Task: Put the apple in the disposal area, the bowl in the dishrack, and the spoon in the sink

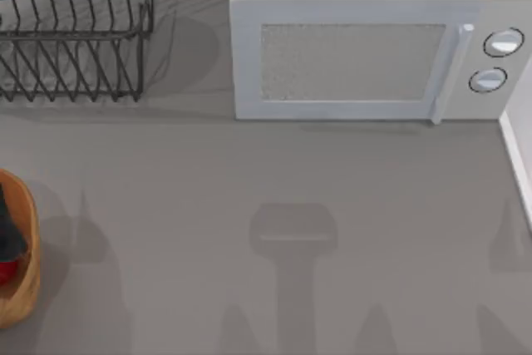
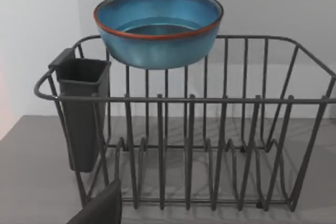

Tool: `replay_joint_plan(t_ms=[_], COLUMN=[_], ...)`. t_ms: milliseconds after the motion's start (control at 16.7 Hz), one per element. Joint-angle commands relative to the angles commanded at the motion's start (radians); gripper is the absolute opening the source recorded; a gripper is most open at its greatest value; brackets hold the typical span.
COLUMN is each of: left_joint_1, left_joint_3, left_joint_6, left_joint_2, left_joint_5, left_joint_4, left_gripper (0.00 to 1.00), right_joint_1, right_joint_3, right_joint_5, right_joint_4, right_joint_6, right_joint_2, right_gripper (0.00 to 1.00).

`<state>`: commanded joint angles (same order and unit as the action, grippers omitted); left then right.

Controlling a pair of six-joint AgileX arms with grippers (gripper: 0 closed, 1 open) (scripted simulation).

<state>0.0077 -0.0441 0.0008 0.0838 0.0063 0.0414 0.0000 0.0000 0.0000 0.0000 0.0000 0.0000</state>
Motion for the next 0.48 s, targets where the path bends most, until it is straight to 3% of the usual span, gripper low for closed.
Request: replay_joint_plan(t_ms=[480], left_joint_1=[-0.008], left_joint_3=[0.044], left_joint_6=[-0.001], left_joint_2=[-0.084], left_joint_5=[-0.006], left_joint_4=[-0.041], left_gripper=[1.00], right_joint_1=[0.000], right_joint_3=[0.000], right_joint_5=[0.000], right_joint_4=[0.000], right_joint_6=[0.000], right_joint_2=[0.000], right_gripper=[1.00])
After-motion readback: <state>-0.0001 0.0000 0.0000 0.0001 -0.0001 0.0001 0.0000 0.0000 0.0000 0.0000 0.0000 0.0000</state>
